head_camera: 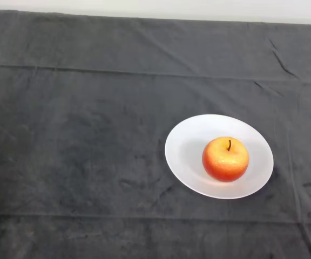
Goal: Move the apple to the plate
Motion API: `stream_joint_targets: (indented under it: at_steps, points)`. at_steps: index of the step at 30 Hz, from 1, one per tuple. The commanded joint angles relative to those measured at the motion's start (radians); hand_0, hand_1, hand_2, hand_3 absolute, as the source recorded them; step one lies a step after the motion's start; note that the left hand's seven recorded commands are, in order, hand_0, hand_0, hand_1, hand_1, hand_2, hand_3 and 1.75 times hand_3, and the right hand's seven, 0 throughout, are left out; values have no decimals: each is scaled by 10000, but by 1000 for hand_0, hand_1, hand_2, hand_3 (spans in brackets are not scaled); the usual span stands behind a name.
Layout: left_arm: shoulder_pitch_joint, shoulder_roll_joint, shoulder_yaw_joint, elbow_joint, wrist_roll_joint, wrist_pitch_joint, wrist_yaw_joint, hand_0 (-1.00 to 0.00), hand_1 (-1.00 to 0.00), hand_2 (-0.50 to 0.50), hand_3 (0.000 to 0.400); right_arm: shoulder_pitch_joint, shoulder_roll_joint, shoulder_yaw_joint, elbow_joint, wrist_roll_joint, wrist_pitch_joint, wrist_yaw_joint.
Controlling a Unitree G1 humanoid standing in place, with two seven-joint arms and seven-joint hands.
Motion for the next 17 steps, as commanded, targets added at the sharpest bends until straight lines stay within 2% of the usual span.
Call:
stream_joint_targets:
  at_steps: [1,17]
  points:
    - [-548,-245,496,323,344,47,-119,0,0,0,0,475,1396,36,695,158,610,36]
    - [-602,-463,695,302,518,80,-344,0,0,0,0,476,1398,54,692,174,613,36]
